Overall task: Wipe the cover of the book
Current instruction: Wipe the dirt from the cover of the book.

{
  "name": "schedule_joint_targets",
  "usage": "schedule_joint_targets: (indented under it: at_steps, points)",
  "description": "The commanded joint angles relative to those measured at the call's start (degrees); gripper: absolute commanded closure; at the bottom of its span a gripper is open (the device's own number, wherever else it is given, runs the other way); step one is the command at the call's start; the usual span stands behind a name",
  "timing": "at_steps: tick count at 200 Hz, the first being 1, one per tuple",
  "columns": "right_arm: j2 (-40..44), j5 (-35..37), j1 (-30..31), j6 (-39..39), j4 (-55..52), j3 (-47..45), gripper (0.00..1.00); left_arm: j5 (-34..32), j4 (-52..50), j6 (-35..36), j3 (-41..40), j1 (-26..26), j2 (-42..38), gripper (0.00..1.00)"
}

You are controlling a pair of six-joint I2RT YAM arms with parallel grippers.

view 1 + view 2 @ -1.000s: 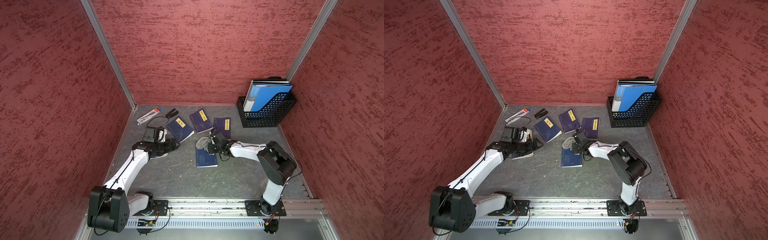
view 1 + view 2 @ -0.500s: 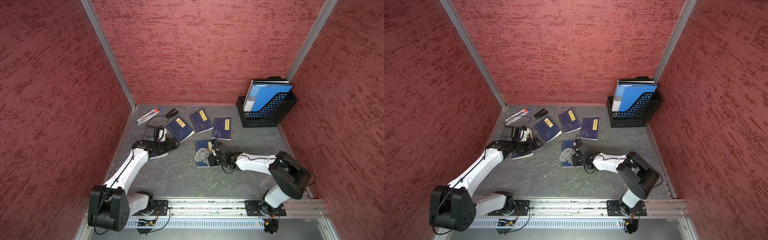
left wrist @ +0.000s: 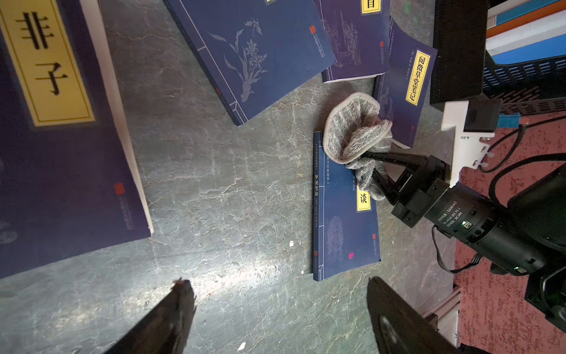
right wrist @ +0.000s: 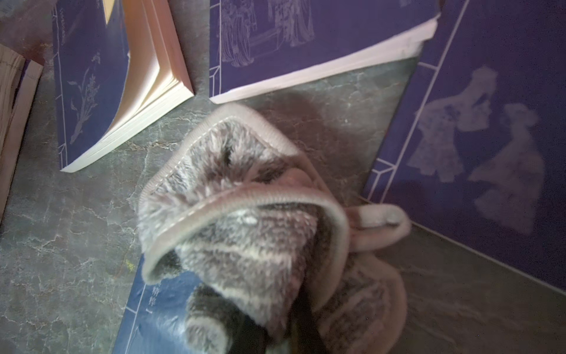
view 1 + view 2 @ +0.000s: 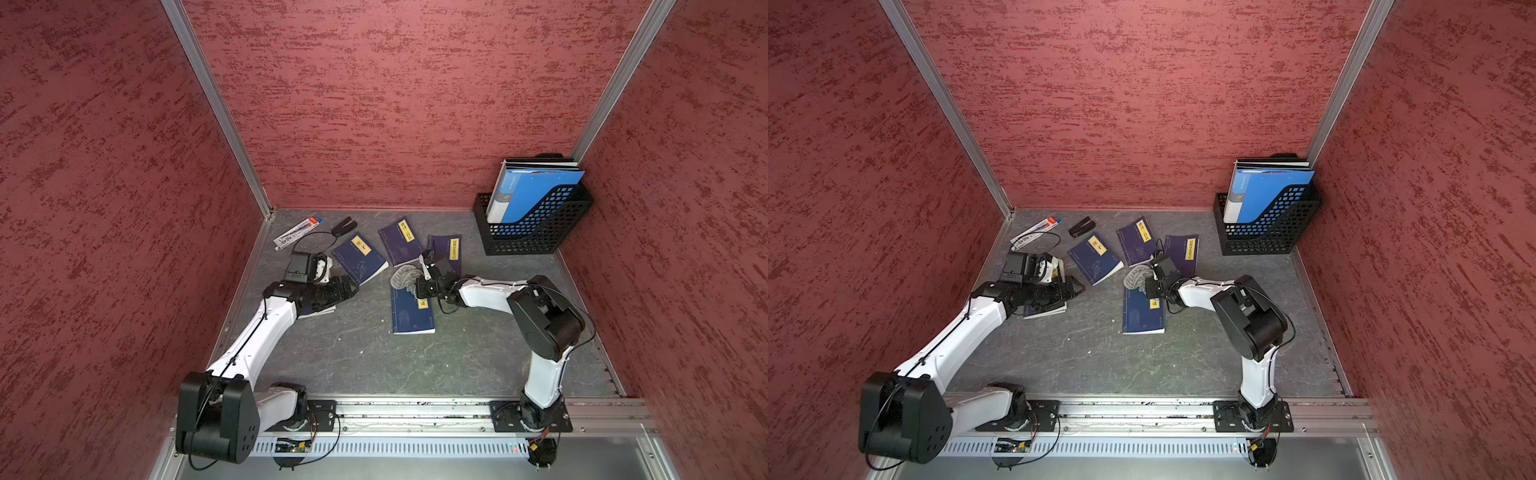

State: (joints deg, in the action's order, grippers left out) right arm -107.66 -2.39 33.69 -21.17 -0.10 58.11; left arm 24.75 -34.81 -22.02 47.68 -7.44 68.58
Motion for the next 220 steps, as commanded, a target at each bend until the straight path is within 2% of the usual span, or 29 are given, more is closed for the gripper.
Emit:
schedule_joint_targets:
  at_steps: [1, 29, 73, 125, 161, 220]
  points:
    - [2.07, -0.86, 0.03, -0.06, -7.43, -7.16, 0.94, -0.22, 1.71, 0.66, 0.39, 0.41, 0.24, 0.11]
    - [8.48, -2.26, 3.15, -2.45, -6.88, -15.19, 0.94, -0.41, 2.39, 0.64, 0.81, 0.54, 0.9, 0.11]
    - [16.62, -2.79, 10.19, -6.95, -8.43, -21.9, 0.95, -0.23, 2.89, 0.68, 1.72, 0.59, 2.48, 0.11]
    - [19.57, -3.9, 11.83, -9.56, -9.25, -25.22, 0.95, -0.49, 2.4, 0.66, 1.63, 0.59, 2.5, 0.11]
    - [16.81, -1.39, 11.51, -8.72, -7.95, -24.01, 0.95, -0.93, 1.69, 0.74, 1.52, 0.62, 1.47, 0.11]
    - [2.16, -0.91, 3.23, -1.8, -3.93, -8.65, 0.95, -0.74, 1.39, 0.67, 1.17, 0.66, 0.4, 0.11]
